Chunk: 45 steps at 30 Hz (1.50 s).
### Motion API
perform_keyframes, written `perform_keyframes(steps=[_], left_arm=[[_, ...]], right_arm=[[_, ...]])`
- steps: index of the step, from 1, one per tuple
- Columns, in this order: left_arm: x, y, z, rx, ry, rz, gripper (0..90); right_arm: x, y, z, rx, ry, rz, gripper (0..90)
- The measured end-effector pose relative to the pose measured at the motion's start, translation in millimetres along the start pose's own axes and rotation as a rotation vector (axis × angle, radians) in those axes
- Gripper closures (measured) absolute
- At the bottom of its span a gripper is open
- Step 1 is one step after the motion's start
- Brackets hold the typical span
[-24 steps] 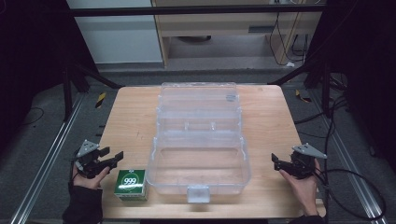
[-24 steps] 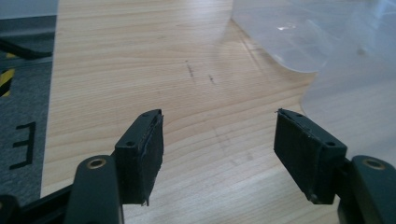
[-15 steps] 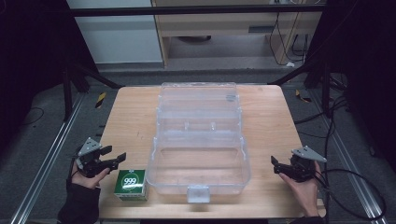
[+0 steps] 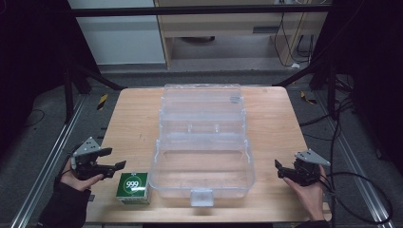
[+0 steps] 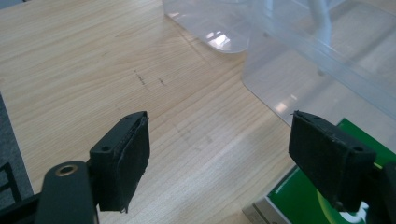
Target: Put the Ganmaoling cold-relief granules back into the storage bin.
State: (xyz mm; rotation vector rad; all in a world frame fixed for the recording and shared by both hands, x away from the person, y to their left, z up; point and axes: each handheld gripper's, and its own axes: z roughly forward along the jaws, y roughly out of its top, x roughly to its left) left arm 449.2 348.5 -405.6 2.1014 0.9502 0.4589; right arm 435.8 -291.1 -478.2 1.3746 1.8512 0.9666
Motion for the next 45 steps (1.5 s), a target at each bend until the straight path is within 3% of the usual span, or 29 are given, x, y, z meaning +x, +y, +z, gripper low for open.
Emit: perform_keyframes(steps=[9,29,45], left_arm=[[-5.1,11.2,-7.1,0.063,-0.083,0.099,16.1],[-23.6,22.4,-8.4,0.208,-0.214,0.346,12.5],[-40.7,27.5,0.4,0.313,-0.292,0.474,9.1]], right_arm=[[0.7,-0.6,1.2,-0.005,0.023,-0.017,8.6],[2.7,-3.4,5.1,0.024,0.042,-0.049,6.5],[4.3,-4.5,7.2,0.042,0.053,-0.067,5.0]])
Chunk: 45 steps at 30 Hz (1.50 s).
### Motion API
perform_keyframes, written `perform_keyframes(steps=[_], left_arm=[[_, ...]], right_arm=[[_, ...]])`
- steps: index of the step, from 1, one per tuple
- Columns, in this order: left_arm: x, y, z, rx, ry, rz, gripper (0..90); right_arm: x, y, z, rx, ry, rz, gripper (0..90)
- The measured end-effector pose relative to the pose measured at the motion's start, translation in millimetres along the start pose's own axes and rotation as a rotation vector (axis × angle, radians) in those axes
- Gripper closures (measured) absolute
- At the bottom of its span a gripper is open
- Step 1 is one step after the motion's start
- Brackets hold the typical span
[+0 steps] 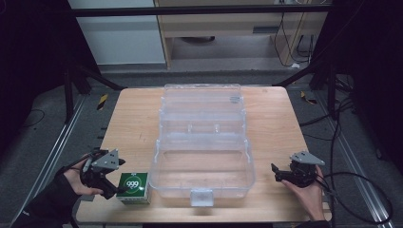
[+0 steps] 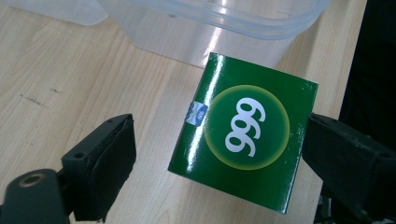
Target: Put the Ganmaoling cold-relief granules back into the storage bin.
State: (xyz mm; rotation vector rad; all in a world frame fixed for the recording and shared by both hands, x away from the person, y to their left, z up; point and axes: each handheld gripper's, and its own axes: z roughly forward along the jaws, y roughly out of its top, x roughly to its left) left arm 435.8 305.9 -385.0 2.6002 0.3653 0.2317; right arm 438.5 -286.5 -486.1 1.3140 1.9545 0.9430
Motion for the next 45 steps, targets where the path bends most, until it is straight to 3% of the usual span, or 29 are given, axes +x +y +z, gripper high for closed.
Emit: perform_keyframes(steps=[9,22,35,45], left_arm=[[-7.3,6.7,7.3,0.060,-0.015,0.064,4.9],[-11.0,11.0,22.1,0.114,-0.034,0.102,2.2],[-10.3,13.2,41.0,0.173,-0.057,0.131,2.4],[-7.6,8.6,58.2,0.213,-0.091,0.124,4.0]], right_arm=[[0.1,-0.4,0.9,0.011,-0.001,-0.010,4.1],[0.7,-1.0,2.4,0.025,0.002,-0.019,2.8],[2.5,-1.7,4.9,0.047,0.015,-0.031,2.5],[3.1,-2.3,6.5,0.055,0.020,-0.045,2.4]])
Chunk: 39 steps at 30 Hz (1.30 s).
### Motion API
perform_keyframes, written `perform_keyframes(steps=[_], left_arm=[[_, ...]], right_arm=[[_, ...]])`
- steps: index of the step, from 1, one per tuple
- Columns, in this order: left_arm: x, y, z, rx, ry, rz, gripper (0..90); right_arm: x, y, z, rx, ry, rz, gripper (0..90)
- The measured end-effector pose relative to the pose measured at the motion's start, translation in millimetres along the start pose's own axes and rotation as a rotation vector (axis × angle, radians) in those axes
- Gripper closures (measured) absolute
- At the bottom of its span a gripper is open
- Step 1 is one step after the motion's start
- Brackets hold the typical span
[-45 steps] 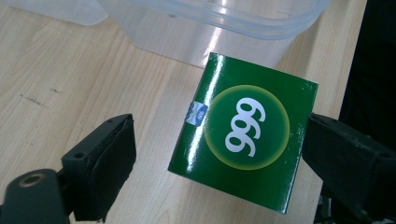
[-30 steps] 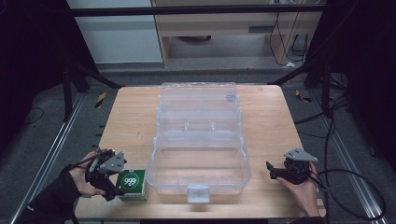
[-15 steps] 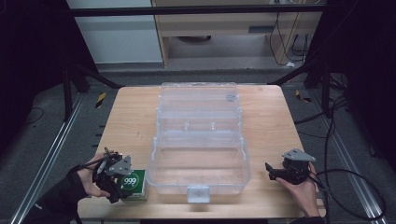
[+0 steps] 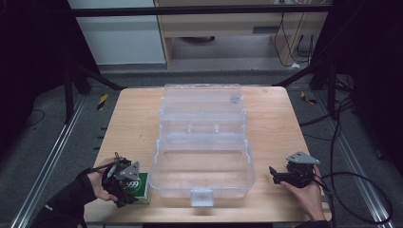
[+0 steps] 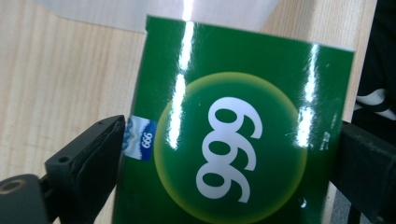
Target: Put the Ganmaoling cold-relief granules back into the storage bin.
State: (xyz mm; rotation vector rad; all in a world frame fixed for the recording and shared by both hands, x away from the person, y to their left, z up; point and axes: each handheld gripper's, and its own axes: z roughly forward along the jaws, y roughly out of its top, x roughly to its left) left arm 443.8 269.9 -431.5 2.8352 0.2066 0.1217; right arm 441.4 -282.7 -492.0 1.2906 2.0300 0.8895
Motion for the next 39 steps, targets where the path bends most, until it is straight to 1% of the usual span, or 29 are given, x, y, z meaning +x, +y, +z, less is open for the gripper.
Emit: perform_keyframes(steps=[1,6,10,12,16,20,25,31,32,33,39], left_arm=[[0.6,-0.3,1.0,0.003,-0.005,0.002,4.3],[1.7,-0.8,4.5,0.007,-0.021,0.003,6.2],[2.0,-0.7,3.0,0.012,-0.026,0.006,9.0],[2.2,-1.2,1.9,0.013,-0.030,-0.001,11.7],[2.0,-2.3,-0.4,0.012,-0.031,-0.001,13.5],[0.5,-2.9,-1.7,0.010,-0.033,0.003,14.2],[0.2,-3.5,-5.4,0.023,-0.041,0.002,14.4],[0.4,-2.5,-18.2,0.005,-0.024,0.002,14.5],[1.2,-2.4,-20.8,0.003,-0.019,0.009,14.5],[1.1,-2.6,-23.3,-0.003,-0.017,0.002,14.5],[2.8,-2.2,-41.5,-0.016,0.011,-0.003,14.5]], right_arm=[[0.6,0.0,0.1,0.003,0.003,0.004,2.4],[0.9,-0.2,0.9,0.010,0.004,-0.006,2.4],[1.0,-0.2,1.0,0.013,0.005,-0.006,2.5],[1.2,-0.3,1.2,0.015,0.006,-0.007,2.6],[1.4,-0.3,1.5,0.016,0.007,-0.006,2.7],[1.6,-0.4,1.6,0.019,0.007,-0.008,2.7],[1.5,-0.6,1.9,0.021,0.009,-0.012,2.9],[1.6,-0.7,2.0,0.021,0.012,-0.014,3.0],[1.6,-0.7,1.9,0.021,0.013,-0.014,3.0],[1.6,-0.7,1.9,0.021,0.013,-0.015,3.1],[1.9,-0.7,2.2,0.025,0.013,-0.014,3.1]])
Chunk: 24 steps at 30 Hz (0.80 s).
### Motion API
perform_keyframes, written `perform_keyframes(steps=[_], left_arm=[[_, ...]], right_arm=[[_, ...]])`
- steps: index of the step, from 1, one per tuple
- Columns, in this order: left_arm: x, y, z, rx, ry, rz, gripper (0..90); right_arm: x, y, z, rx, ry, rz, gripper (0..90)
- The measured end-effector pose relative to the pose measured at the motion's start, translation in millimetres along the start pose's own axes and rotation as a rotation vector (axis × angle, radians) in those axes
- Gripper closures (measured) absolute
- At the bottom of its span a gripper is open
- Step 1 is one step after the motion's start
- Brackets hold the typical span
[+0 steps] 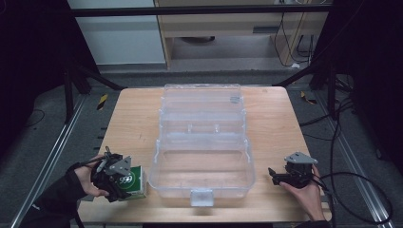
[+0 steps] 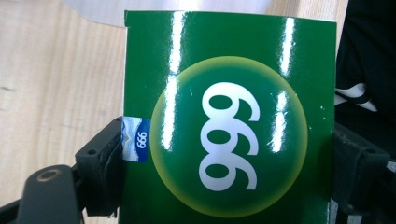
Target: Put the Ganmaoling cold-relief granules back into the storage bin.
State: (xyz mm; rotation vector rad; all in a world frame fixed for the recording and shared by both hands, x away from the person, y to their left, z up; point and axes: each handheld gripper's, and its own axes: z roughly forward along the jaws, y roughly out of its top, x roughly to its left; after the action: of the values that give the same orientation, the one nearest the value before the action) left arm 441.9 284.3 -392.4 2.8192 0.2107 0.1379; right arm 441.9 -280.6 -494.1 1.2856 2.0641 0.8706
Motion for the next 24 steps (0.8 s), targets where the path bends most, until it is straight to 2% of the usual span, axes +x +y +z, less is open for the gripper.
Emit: perform_keyframes(steps=[11,24], left_arm=[[0.8,8.8,-28.9,-0.033,0.031,0.006,14.6],[2.3,24.5,-54.6,-0.064,0.050,0.024,14.6]], right_arm=[[0.4,-0.4,0.9,0.001,0.001,-0.010,3.1],[1.1,-0.5,1.2,0.004,0.002,-0.017,3.2]])
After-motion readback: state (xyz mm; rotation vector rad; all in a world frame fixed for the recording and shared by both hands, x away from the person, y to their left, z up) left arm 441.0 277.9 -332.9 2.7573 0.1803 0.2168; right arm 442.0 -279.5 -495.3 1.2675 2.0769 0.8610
